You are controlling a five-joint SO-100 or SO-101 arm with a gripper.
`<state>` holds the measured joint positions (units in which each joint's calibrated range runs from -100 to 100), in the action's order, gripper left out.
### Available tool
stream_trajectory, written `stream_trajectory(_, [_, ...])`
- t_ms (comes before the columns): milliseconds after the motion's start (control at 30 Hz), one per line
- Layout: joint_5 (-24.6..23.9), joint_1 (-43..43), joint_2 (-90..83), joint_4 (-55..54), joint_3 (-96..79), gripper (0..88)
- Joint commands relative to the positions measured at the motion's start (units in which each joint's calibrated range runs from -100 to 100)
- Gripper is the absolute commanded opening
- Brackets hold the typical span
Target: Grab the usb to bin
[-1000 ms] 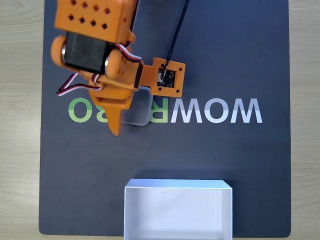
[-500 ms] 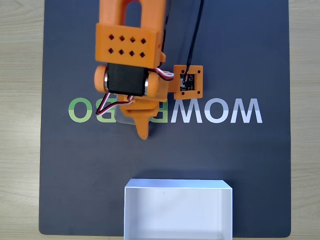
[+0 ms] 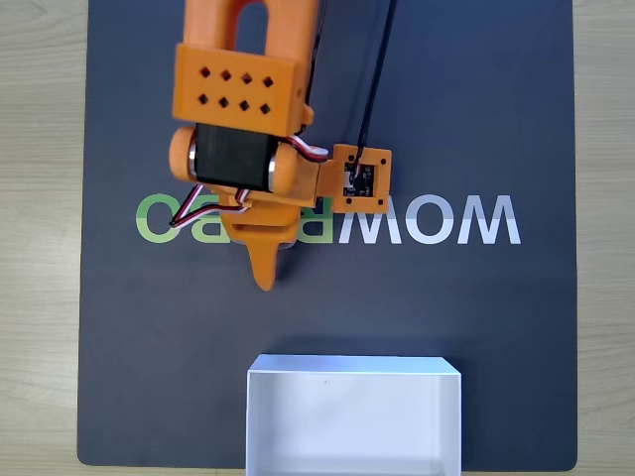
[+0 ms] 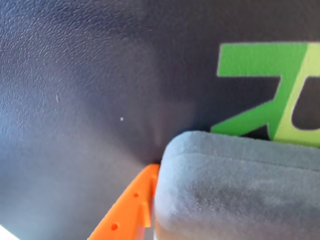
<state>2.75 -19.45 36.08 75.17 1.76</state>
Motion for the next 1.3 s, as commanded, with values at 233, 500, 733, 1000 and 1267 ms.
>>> stream_trajectory(233, [-3.28,-2.10,-0.68,-0.49,2.12,16.6])
stream_trajectory(500, [-2.75,-1.76,-1.61,-0.40,2.21,0.9])
stream_trajectory(733, [-2.75,-1.26,-14.25,0.03,1.94,0.9])
stream_trajectory(1000, [-2.80,-1.84,-24.00,0.12,1.49,0.9])
stream_trajectory(1267, [-2.75,-1.68,-39.34,-1.27,2.21,0.9])
